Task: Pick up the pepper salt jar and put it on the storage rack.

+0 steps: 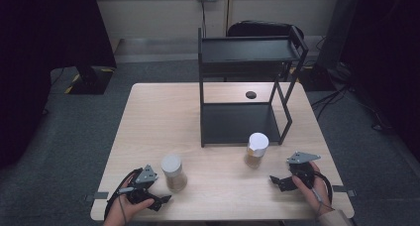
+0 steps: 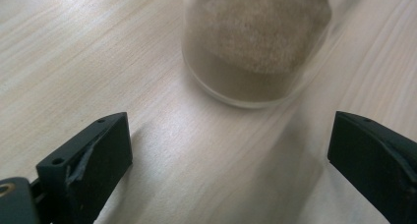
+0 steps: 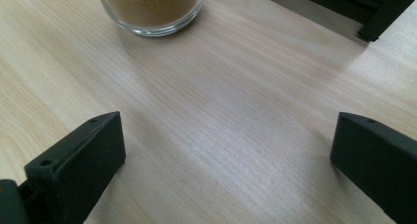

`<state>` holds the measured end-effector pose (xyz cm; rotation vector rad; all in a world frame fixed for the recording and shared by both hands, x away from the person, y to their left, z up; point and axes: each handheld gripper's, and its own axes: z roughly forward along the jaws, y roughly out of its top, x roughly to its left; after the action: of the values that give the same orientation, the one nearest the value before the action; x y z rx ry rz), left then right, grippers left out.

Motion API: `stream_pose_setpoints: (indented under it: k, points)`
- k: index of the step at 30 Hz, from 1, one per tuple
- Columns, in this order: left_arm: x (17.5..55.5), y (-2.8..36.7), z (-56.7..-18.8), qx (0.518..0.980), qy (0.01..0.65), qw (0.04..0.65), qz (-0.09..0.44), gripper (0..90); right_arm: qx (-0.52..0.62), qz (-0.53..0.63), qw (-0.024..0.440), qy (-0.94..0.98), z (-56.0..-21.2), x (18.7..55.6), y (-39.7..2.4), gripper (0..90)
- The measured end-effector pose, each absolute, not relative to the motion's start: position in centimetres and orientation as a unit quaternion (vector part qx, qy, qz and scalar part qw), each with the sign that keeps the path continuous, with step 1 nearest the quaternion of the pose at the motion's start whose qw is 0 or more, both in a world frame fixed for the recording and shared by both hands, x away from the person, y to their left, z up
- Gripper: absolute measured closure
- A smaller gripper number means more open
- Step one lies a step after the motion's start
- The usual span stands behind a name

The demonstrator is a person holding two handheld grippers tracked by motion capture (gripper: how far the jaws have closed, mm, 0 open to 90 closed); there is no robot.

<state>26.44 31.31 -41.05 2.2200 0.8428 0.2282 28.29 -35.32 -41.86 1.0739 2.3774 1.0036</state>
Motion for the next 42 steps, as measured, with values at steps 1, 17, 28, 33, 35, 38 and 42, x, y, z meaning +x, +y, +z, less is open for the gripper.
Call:
stream_pose_setpoints:
  k: [1, 17, 28, 33, 35, 38, 42]
  points:
    - [26.5, 31.4, -41.1, 0.861, 0.333, 0.376, 0.085, 2.2, 0.379, 0.354, 0.172, 0.838, -41.9, 28.3, -35.3, 0.0]
    - [26.8, 31.5, -40.3, 0.840, 0.339, 0.416, 0.086, 3.6, 0.378, 0.354, 0.172, 0.838, -41.9, 28.3, -35.3, 0.0]
    - [27.2, 31.3, -39.8, 0.830, 0.336, 0.437, 0.088, 4.1, 0.378, 0.354, 0.172, 0.838, -41.9, 28.3, -35.3, 0.0]
    - [27.5, 31.2, -39.7, 0.826, 0.332, 0.448, 0.085, 5.3, 0.378, 0.354, 0.173, 0.838, -41.9, 28.3, -35.3, 0.0]
    - [27.5, 31.0, -39.7, 0.824, 0.330, 0.453, 0.084, 6.3, 0.378, 0.354, 0.172, 0.838, -41.9, 28.3, -35.3, 0.0]
    - [27.8, 30.8, -39.7, 0.820, 0.327, 0.462, 0.082, 8.3, 0.378, 0.354, 0.172, 0.838, -41.9, 28.3, -35.3, 0.0]
    - [28.2, 30.6, -39.5, 0.815, 0.322, 0.474, 0.080, 12.2, 0.378, 0.354, 0.172, 0.838, -41.9, 28.3, -35.3, 0.0]
